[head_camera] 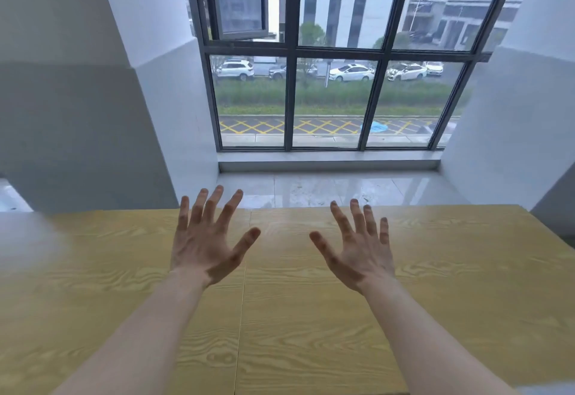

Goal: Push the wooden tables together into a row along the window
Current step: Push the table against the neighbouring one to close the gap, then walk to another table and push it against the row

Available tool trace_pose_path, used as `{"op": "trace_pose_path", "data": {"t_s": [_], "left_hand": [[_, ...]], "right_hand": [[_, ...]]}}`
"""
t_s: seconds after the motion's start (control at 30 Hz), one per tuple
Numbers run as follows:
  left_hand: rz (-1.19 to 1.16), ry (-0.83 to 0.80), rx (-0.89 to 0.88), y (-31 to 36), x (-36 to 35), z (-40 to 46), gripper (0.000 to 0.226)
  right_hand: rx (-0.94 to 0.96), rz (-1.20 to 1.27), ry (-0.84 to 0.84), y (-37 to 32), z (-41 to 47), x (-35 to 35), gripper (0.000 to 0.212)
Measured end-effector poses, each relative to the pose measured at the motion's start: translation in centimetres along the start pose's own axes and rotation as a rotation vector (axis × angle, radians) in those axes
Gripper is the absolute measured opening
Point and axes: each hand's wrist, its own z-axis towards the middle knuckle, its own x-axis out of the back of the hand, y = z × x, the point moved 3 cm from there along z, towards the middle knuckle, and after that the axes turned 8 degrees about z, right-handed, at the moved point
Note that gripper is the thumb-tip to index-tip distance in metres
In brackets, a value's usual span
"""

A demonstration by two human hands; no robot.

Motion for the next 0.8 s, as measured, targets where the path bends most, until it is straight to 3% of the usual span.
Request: {"op": "trace_pose_path", "data": {"t_s": [0.27, 0.4, 0.57, 0.8], "left_hand": [[-0.043, 0.015, -0.014, -0.4, 5.6, -7.4, 0.089], [-0.057, 0.009, -0.014, -3.8, 7.7, -11.6, 0.091], [-0.072, 0.029, 0.04, -12.5, 10.7, -19.2, 0.09], [0.013, 0.023, 0.18, -29.1, 14.3, -31.9, 0.087]], "right_hand": [[0.0, 0.002, 0.026, -2.3, -8.8, 3.9, 0.097], [0.008, -0.017, 0.037, -5.5, -12.6, 4.0, 0.098], [0.066, -0.02, 0.02, -14.0, -17.5, 2.1, 0.101], [0.248, 0.026, -0.022, -31.9, -24.9, -3.6, 0.101]]}}
